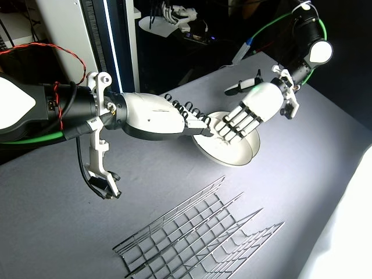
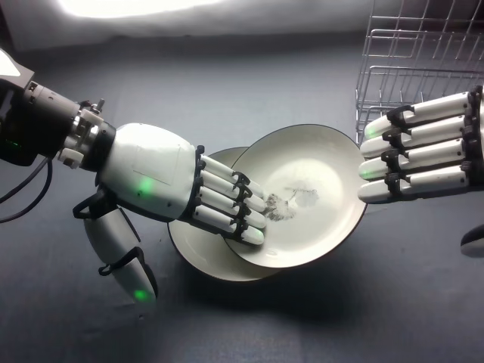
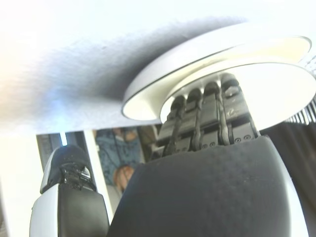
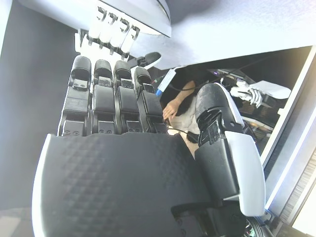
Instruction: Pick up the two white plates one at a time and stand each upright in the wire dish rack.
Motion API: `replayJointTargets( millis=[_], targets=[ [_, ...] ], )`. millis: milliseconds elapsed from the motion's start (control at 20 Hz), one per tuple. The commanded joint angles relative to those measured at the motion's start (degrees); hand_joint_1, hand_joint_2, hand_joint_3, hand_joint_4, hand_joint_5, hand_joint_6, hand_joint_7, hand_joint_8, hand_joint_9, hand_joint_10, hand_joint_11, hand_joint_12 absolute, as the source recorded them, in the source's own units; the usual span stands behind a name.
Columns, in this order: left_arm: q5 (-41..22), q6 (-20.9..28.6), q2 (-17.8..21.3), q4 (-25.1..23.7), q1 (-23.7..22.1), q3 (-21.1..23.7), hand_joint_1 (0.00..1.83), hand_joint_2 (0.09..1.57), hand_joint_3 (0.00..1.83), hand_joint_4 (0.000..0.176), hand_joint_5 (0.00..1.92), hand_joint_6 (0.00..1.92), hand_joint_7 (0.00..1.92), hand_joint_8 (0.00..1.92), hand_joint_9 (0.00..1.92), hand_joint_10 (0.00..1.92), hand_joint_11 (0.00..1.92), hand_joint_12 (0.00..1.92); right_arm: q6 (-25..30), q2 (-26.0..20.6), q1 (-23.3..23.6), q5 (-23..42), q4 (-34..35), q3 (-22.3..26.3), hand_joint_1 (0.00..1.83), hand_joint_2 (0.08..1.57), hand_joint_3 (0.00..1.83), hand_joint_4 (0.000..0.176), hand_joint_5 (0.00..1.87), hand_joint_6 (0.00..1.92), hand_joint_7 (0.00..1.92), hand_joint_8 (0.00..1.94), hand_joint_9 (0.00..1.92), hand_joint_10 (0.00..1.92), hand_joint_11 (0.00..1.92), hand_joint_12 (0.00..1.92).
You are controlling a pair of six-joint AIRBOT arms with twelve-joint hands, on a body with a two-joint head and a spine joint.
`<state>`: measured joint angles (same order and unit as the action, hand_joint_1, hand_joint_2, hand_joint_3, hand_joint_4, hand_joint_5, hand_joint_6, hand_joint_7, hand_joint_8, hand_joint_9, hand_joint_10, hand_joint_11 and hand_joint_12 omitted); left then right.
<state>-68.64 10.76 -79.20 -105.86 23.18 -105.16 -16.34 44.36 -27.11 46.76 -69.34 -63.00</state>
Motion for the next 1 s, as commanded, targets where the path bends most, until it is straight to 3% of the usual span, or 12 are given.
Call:
replayJointTargets(
  millis=[0,50,150,250,350,450,500,550,700,800,950],
  targets=[
    [0.7,0.2,-1.3,-1.0,0.4,0.2,0.00,1.00,0.00,0.000,0.01,0.00,0.00,0.00,0.00,0.00,0.00,0.00,0.2,-0.4,0.1,3.4,3.6,-0.1,0.46,1.31,0.00,0.000,0.08,0.00,0.09,0.00,0.09,0.00,0.00,0.27],
    [0.8,0.2,-1.5,-0.9,0.2,0.1,0.00,1.00,0.00,0.000,0.00,0.00,0.00,0.00,0.00,0.00,0.00,0.00,0.2,-0.4,0.0,3.4,3.6,-0.1,0.72,1.23,0.00,0.000,0.04,0.00,0.05,0.00,0.05,0.00,0.00,0.17],
    [0.8,0.3,-2.1,-0.8,-0.2,-0.3,0.00,1.01,0.00,0.000,0.01,0.00,0.00,0.00,0.00,0.00,0.00,0.00,0.2,-0.4,-0.1,3.4,3.6,-0.1,1.04,1.14,0.00,0.000,0.03,0.00,0.02,0.00,0.02,0.00,0.00,0.13],
    [0.8,0.3,-2.4,-0.7,-0.5,-0.7,0.00,1.01,0.00,0.000,0.00,0.00,0.00,0.00,0.00,0.00,0.00,0.00,0.2,-0.3,-0.1,3.2,3.6,-0.1,1.11,1.05,0.00,0.000,0.06,0.01,0.06,0.00,0.06,0.01,0.00,0.36],
    [0.8,0.3,-2.4,-0.7,-0.6,-0.8,0.00,1.00,0.00,0.000,0.00,0.00,0.00,0.00,0.00,0.00,0.00,0.00,0.2,0.0,-0.1,2.6,3.6,-0.1,1.20,1.01,0.00,0.000,0.08,0.01,0.07,0.00,0.08,0.01,0.00,0.45],
    [0.8,0.3,-2.2,-0.7,-0.6,-0.7,0.00,1.02,0.01,0.000,0.01,0.00,0.00,0.00,0.00,0.00,0.00,0.00,0.2,0.5,-0.8,1.5,3.6,-0.1,1.25,0.99,0.00,0.000,0.08,0.00,0.08,0.00,0.07,0.00,0.00,0.38],
    [0.8,0.3,-2.2,-0.7,-0.5,-0.7,0.00,1.03,0.01,0.000,0.02,0.01,0.00,0.00,0.00,0.00,0.01,0.00,0.2,0.9,-1.2,1.1,3.6,-0.1,1.27,0.93,0.00,0.000,0.14,0.01,0.14,0.01,0.13,0.01,0.00,0.56],
    [0.8,0.3,-2.1,-0.7,-0.5,-0.7,0.00,1.03,0.01,0.000,0.01,0.00,0.00,0.00,0.00,0.00,0.00,0.00,0.1,1.4,-1.2,0.2,3.6,-0.1,1.27,0.93,0.00,0.000,0.14,0.00,0.14,0.00,0.13,0.01,0.00,0.62],
    [0.8,0.3,-2.1,-0.7,-0.6,-0.8,0.00,1.03,0.01,0.000,0.02,0.01,0.01,0.00,0.00,0.00,0.01,0.00,0.1,2.9,-1.2,-1.7,3.6,-0.1,1.24,0.97,0.01,0.000,0.12,0.00,0.14,0.00,0.14,0.01,0.00,0.61],
    [0.8,0.4,-2.2,-0.7,-0.6,-0.8,0.00,1.03,0.01,0.000,0.03,0.01,0.01,0.00,0.00,0.00,0.02,0.01,0.2,4.2,-1.2,-2.8,3.6,-0.1,1.21,0.97,0.00,0.000,0.14,0.01,0.17,0.01,0.18,0.01,0.00,0.73],
    [0.8,0.4,-2.1,-0.5,-0.6,-0.9,0.00,1.04,0.01,0.000,0.03,0.01,0.00,0.00,0.00,0.00,0.00,0.00,0.1,6.2,-1.0,-4.6,3.6,-0.2,1.19,0.98,0.00,0.000,0.16,0.01,0.17,0.00,0.16,0.00,0.00,0.64]
  ],
)
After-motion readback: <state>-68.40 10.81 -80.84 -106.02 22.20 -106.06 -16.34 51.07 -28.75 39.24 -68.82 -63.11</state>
